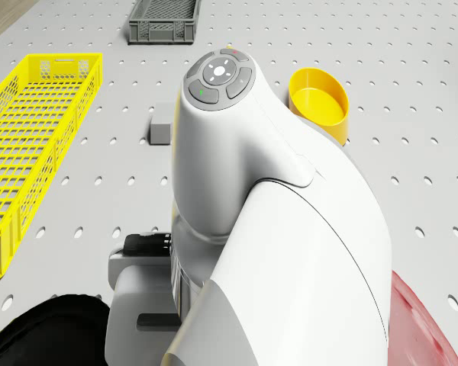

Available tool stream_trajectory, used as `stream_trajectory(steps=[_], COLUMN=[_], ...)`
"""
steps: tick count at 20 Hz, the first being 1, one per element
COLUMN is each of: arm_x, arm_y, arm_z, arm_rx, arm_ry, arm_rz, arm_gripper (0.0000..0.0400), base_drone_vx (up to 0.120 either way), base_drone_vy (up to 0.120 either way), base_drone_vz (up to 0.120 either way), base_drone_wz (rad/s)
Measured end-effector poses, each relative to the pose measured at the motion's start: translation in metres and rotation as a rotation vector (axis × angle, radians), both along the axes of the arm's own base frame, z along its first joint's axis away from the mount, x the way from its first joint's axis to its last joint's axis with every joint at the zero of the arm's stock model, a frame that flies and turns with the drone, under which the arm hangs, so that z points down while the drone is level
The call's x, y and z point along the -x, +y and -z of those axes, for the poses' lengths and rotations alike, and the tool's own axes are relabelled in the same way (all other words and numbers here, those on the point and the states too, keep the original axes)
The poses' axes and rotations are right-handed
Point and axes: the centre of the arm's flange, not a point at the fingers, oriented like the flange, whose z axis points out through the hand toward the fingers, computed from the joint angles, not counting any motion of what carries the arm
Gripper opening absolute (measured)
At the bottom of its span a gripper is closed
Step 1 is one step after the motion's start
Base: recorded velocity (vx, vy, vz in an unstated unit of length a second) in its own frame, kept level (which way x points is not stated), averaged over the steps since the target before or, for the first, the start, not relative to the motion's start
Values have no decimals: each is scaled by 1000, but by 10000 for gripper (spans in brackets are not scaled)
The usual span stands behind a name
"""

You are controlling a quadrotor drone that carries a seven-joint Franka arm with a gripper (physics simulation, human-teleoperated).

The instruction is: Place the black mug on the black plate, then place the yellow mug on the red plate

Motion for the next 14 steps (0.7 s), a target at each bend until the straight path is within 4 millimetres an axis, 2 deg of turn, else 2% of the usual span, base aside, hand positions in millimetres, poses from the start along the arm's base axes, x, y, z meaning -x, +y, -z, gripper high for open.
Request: stream_trajectory(steps=[11, 14], arm_x=[0, 0], arm_y=[0, 0], arm_z=[0, 0], arm_rx=[0, 0], arm_ry=[0, 0], arm_rz=[0, 0], arm_gripper=[100, 100], base_drone_vx=[120, 13], base_drone_vy=[-120, -120], base_drone_vz=[0, 0], base_drone_wz=[0, 0])
